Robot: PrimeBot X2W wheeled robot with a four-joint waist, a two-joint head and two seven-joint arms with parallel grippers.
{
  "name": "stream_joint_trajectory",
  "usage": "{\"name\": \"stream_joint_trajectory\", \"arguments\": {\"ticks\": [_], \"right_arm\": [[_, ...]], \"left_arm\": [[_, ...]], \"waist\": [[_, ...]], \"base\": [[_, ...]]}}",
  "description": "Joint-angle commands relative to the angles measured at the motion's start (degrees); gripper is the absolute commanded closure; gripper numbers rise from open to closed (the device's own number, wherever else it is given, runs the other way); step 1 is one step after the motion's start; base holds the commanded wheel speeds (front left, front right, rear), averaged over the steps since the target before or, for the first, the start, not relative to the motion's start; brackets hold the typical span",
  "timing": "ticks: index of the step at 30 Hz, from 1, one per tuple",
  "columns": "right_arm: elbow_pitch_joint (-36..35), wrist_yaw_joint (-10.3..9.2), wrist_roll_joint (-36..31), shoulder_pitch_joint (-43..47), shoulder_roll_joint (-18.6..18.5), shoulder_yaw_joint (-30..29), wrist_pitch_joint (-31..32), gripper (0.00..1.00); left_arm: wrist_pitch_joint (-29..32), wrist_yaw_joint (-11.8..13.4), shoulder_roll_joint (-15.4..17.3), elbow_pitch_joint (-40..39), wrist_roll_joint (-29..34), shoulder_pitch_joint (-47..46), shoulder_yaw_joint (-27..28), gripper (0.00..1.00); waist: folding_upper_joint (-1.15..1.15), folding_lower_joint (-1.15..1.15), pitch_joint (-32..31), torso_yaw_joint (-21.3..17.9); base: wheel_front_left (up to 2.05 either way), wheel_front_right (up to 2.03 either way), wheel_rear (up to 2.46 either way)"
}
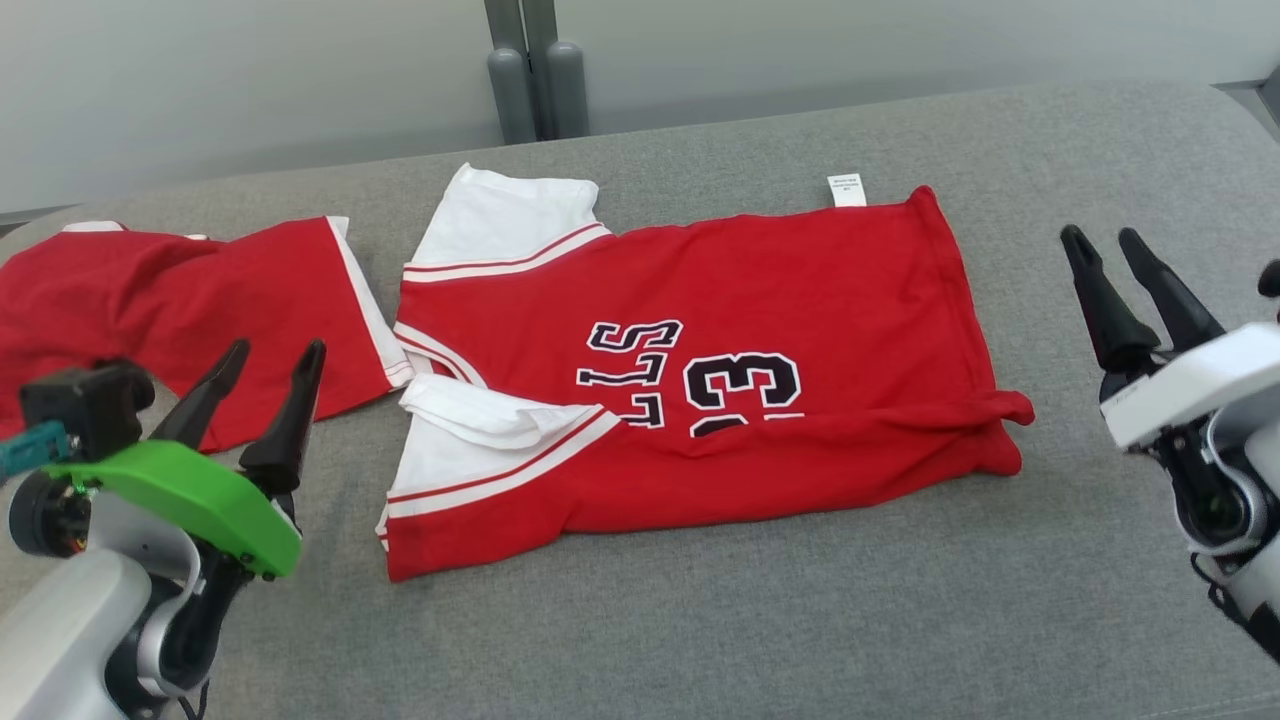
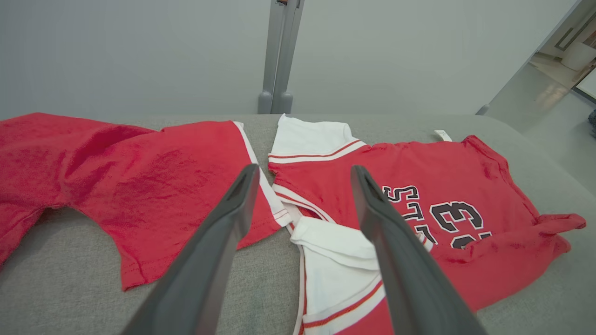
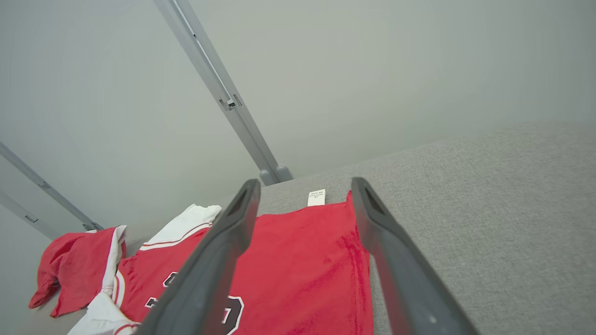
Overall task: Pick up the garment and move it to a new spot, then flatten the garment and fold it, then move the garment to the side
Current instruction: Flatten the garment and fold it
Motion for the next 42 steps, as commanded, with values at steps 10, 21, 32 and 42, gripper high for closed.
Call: {"name": "stream_joint_trajectory", "arguments": {"ticks": [10,21,32,42], "right_arm": [[-13.26,0.03,-25.43,23.77,16.26,-27.81,-0.13,0.0],[-10.15,0.03,-32.28,29.08,20.17,-28.05,-0.13,0.0],[0.71,0.03,-28.72,22.32,17.68,-23.41,3.91,0.0],[8.17,0.03,-26.04,15.44,17.17,-17.75,9.34,0.0]], "left_arm": [[-7.79,8.64,-6.98,-9.59,14.6,15.55,14.45,0.0],[-7.84,3.32,-19.67,-9.73,30.3,28.5,26.33,0.0],[-2.7,-2.61,-21.69,-0.85,29.93,26.19,24.62,0.0],[2.82,-5.98,-23.98,7.31,27.07,21.45,21.45,0.0]], "waist": [[0.0,0.0,-1.23,0.73],[0.0,0.0,-1.71,0.47],[0.0,0.0,-0.44,0.68],[0.0,0.0,1.68,0.93]], "base": [[0.0,0.0,0.0],[0.0,0.0,0.0],[0.0,0.0,0.0],[0.0,0.0,0.0]]}}
